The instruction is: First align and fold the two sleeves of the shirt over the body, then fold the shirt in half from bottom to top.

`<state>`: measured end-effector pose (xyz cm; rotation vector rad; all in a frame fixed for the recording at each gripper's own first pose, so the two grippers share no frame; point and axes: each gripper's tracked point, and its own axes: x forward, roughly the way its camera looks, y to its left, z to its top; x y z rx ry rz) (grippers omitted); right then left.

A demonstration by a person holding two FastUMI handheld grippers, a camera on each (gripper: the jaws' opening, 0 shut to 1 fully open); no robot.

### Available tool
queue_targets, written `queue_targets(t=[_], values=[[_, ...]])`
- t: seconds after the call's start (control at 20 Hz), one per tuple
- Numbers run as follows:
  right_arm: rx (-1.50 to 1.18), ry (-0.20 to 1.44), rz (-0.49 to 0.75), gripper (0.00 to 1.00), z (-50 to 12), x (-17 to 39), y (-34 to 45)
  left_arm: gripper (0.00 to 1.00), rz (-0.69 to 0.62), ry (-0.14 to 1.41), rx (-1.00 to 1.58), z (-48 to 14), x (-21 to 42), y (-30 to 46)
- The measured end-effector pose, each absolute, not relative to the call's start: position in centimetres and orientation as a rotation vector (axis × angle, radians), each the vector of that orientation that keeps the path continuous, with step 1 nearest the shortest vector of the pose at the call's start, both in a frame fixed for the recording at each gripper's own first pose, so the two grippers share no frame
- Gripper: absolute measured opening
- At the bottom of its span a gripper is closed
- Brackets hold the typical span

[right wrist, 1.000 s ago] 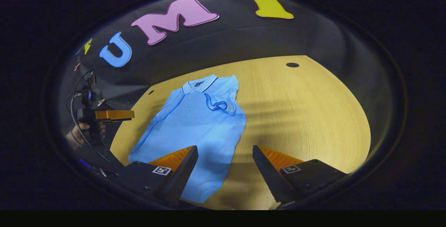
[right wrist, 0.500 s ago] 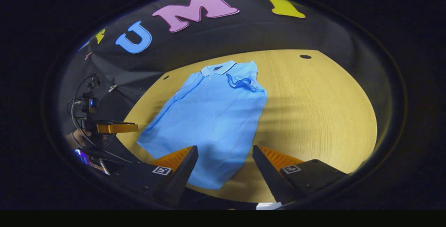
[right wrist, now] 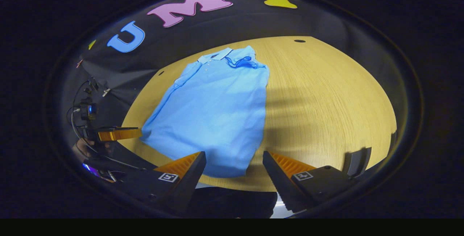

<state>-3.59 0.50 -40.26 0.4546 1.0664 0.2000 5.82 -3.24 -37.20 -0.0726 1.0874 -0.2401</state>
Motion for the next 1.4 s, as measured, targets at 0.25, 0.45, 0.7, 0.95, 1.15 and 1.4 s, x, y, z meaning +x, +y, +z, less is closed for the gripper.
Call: queue_targets(t=[0.25,0.45,0.7,0.95,1.15,1.4], values=[[0.458,1.101,0.178,0.98,-40.9,-4.8,1.3,0.96,-0.258,1.132,-0.073,-38.7,4.3,-3.0],[0.454,1.112,0.172,0.97,-41.3,-4.8,1.6,0.88,-0.273,1.159,-0.062,-39.6,3.5,-3.3],[0.481,1.13,0.172,0.96,-41.2,-4.6,2.2,0.87,-0.272,1.18,-0.071,-40.4,3.3,-3.7],[0.561,1.155,0.214,0.95,-40.8,-4.7,4.5,0.86,-0.263,1.176,-0.023,-41.0,3.2,-3.6],[0.606,1.174,0.187,0.84,-41.4,-4.5,4.3,0.83,-0.222,1.176,0.024,-41.4,3.2,-3.0],[0.662,1.174,0.156,0.51,-41.8,-4.3,3.5,0.63,-0.189,1.178,0.107,-41.8,3.4,-2.6]])
